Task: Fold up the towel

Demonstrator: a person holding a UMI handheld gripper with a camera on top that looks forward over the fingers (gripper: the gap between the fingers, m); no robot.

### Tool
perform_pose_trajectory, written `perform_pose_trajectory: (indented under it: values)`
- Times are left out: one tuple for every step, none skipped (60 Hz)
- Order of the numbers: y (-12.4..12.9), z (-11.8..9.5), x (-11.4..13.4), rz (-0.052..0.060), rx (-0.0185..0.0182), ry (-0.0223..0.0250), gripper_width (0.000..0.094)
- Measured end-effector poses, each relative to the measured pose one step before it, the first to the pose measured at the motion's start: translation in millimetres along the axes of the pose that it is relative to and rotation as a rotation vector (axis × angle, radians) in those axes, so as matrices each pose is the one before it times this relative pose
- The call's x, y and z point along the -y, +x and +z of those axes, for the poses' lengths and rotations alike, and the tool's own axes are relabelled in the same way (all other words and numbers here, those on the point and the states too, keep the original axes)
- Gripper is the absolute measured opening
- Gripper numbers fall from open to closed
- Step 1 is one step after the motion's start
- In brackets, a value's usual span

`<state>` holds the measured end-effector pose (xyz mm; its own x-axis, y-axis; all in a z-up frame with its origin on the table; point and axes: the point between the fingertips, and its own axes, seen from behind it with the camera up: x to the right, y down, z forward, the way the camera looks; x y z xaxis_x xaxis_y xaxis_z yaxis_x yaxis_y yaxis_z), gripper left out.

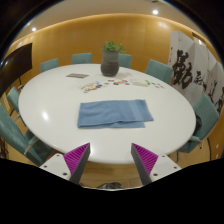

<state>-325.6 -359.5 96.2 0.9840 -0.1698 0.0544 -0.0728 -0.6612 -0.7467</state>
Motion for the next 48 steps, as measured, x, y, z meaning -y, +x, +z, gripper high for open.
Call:
perform_pose_trajectory:
  values:
    - [-14.23, 6.98, 4.43, 0.0007, 0.01871, 0.00162, 0.0872]
    - [-13.02, 7.67, 4.92, 0.0029, 0.01791, 0.00336, 0.0874]
    - [-12.46, 7.84, 5.47, 0.0030, 0.01669, 0.00409, 0.0874]
    - [-11.39, 8.32, 5.53, 0.0015, 0.01549, 0.00401, 0.0875]
    - [-10.81, 8.99, 5.82, -0.0002, 0.01455, 0.00435, 0.0874]
    - [-8.51, 6.79, 7.79, -0.0005, 0.01585, 0.00383, 0.0872]
    - [-8.83, 10.02, 5.39, -0.0030, 0.01040, 0.00553, 0.0875]
    - [-8.15, 11.15, 5.48, -0.0040, 0.00653, 0.00557, 0.0873]
    - [-6.39, 10.54, 5.17, -0.0058, 0.00789, 0.00498, 0.0872]
    - [-6.44, 11.84, 4.77, -0.0063, 0.00304, 0.00309, 0.0873]
    - [-5.30, 11.54, 4.57, -0.0069, 0.00315, 0.00233, 0.0873]
    - [-4.65, 11.82, 4.24, -0.0057, 0.00132, 0.00296, 0.0875]
    - [-4.21, 11.91, 3.85, -0.0041, 0.00015, 0.00287, 0.0874]
    - [-3.77, 11.57, 3.60, -0.0033, -0.00112, 0.00180, 0.0874]
    - [-2.95, 11.77, 2.60, -0.0026, -0.00242, -0.00067, 0.0872]
    - [-0.30, 10.92, 1.24, -0.0030, 0.00177, -0.00274, 0.0872]
    - [-3.98, 10.26, 0.73, -0.0027, -0.00634, -0.00628, 0.0871]
    - [-1.88, 10.65, 0.91, -0.0025, -0.00517, -0.00522, 0.0874]
    - [-1.20, 10.20, 1.06, -0.0018, -0.00721, -0.00294, 0.0874]
    - [-0.50, 9.90, 1.25, -0.0029, -0.00928, -0.00110, 0.0873]
    - [-0.23, 9.28, 1.17, -0.0051, -0.00968, -0.00110, 0.0870]
    - [-0.06, 8.93, 0.19, -0.0084, -0.00860, -0.00332, 0.0869]
    - [-0.25, 8.07, -0.18, -0.0104, -0.00823, -0.00478, 0.0859]
    - [2.64, 9.58, -1.35, -0.0115, -0.00856, -0.00517, 0.0853]
    - [0.66, 5.74, -0.92, -0.0086, -0.01103, -0.00638, 0.0846]
    - [0.07, 5.80, -1.97, -0.0072, -0.00862, -0.00813, 0.0831]
    - [-1.03, 2.82, -0.55, -0.0073, -0.00139, -0.00159, 0.0827]
    - [-0.60, 2.38, 7.40, 0.0044, -0.00184, 0.02616, 0.0794]
    - [0.93, 2.39, 3.01, -0.0027, -0.00563, 0.00790, 0.0759]
    - [0.63, 2.71, -0.37, -0.0078, -0.00450, -0.00299, 0.0712]
    - [0.15, 1.37, 1.56, -0.0085, -0.00152, 0.00448, 0.0662]
    - [-0.25, 1.94, 1.72, -0.0082, -0.00017, 0.00649, 0.0613]
    - [-0.18, 1.59, 0.25, -0.0103, 0.00146, 0.00071, 0.0552]
    - [0.28, 2.58, 1.69, -0.0096, 0.00113, 0.00145, 0.0508]
    - [0.10, 1.12, 0.68, -0.0080, 0.00290, 0.00317, 0.0444]
    - [1.16, -0.35, -1.27, -0.0092, 0.00453, 0.00293, 0.0376]
    - [1.03, 0.96, 0.21, -0.0086, -0.00069, 0.00069, 0.0305]
    - [1.75, 0.20, 0.19, -0.0090, -0.00315, -0.00032, 0.0241]
    - [2.11, 0.04, 0.12, -0.0082, -0.00505, -0.00020, 0.0178]
    - [1.44, 0.17, 0.98, -0.0042, -0.00289, 0.00166, 0.0115]
    - [0.14, 0.42, 0.81, 0.0016, 0.00341, 0.00131, 0.0091]
    - [-0.34, 0.08, 0.21, 0.0054, 0.00534, -0.00119, 0.0071]
    - [0.13, -0.23, 0.14, 0.0050, 0.00422, -0.00138, 0.0063]
    - [0.03, 0.05, 0.36, 0.0028, 0.00453, -0.00178, 0.0058]
    - [-1.15, 3.23, 1.24, 0.0002, 0.00127, -0.00443, 0.0058]
    - [-0.05, -0.70, -0.27, -0.0012, 0.00469, -0.00382, 0.0053]
    - [-0.08, -0.67, -0.25, -0.0003, 0.00434, -0.00433, 0.0051]
    - [-0.07, -0.71, -0.34, 0.0010, 0.00376, -0.00522, 0.0048]
